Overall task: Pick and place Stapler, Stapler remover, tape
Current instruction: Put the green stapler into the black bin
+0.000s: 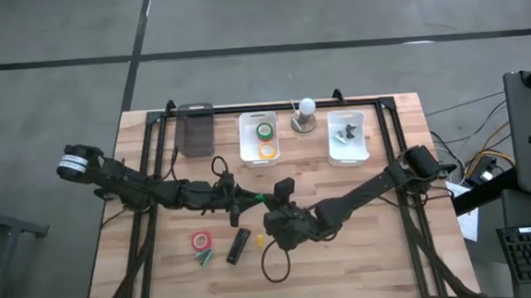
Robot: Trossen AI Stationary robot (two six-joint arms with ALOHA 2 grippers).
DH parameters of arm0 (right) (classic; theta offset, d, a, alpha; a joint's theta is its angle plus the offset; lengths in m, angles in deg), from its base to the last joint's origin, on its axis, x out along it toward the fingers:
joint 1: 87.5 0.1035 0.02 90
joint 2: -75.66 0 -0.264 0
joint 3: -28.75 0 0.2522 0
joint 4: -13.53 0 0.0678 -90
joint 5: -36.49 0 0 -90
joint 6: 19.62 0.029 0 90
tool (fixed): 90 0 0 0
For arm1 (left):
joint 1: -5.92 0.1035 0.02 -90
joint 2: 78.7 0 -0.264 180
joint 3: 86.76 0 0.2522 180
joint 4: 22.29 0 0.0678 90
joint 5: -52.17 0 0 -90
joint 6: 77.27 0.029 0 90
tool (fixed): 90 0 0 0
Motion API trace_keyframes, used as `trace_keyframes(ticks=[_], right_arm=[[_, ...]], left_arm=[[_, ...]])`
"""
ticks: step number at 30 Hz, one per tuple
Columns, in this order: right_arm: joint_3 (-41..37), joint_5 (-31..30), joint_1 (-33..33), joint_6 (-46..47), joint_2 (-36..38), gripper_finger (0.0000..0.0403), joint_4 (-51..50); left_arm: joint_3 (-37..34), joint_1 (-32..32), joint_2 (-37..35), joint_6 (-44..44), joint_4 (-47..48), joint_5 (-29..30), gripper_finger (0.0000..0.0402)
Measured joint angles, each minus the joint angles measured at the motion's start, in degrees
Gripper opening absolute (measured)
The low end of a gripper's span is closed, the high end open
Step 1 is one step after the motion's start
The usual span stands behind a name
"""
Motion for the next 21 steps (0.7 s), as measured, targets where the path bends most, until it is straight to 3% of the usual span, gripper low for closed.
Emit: trace_keyframes(ticks=[8, 13, 18, 21], right_arm=[[0.0, 0.1, -0.3, 3.0, 0.0, 0.0106, -0.5], [0.0, 0.1, -0.3, 6.3, 0.0, 0.0145, -1.6], [0.0, -0.5, -0.2, 11.6, 0.0, 0.0186, -7.2], [-0.2, -0.3, -0.3, 15.7, 0.0, 0.0205, -10.7]], left_arm=[[0.0, 0.0, -0.2, 0.5, 0.0, 0.8, 0.0094], [-0.2, 0.2, -1.0, 2.2, 1.1, 1.8, 0.0075], [-0.3, 0.2, -4.7, 2.8, 8.3, 7.0, 0.0074], [-0.3, 0.2, -8.3, 2.8, 16.5, 13.1, 0.0091]])
